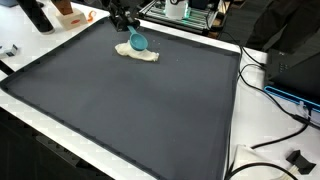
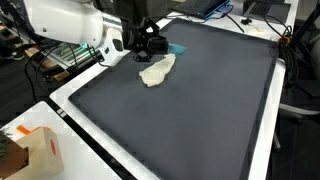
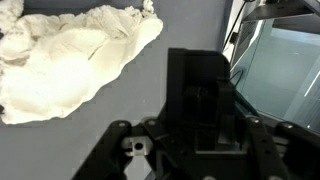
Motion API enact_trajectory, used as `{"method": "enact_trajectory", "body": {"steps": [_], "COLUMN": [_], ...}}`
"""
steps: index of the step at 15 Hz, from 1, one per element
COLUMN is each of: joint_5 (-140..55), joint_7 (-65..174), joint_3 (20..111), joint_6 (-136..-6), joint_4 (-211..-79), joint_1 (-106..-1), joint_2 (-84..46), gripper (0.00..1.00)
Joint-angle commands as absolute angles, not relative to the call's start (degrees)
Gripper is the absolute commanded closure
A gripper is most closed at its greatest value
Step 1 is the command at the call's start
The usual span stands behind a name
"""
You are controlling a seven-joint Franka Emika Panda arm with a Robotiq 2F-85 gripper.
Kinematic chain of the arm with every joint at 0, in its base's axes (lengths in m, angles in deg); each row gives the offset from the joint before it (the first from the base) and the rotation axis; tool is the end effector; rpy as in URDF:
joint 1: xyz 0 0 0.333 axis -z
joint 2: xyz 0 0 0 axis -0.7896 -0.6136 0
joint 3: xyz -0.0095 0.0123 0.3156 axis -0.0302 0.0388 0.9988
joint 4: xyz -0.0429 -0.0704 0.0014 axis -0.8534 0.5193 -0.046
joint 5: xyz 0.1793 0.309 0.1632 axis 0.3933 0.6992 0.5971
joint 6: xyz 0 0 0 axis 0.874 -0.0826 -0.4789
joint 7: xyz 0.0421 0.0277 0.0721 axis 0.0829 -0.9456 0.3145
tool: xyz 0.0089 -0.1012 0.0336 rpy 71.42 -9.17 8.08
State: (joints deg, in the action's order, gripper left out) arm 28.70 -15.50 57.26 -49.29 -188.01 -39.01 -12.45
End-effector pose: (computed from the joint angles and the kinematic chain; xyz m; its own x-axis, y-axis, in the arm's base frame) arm 0.4514 -0.1472 0.2471 0.9511 -0.2356 0.1995 0.0279 -0.5780 -0.8156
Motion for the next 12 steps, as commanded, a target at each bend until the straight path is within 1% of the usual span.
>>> {"method": "enact_trajectory", "body": {"steps": [1,7,12], "joint_5": [30.36,29.82,29.06], "joint_7": [-15.5,-14.47,-12.3], "joint_3": [56.29,55.26,55.48], "joint_6": [-49.34,-51.74,-59.08], "joint_4": [-188.68,-189.86,-192.47], "joint_1": [-37.99,-37.5,-38.53], "joint_2": [-12.03,-10.51,-7.82], "gripper": [0.73,0.73,0.73]}}
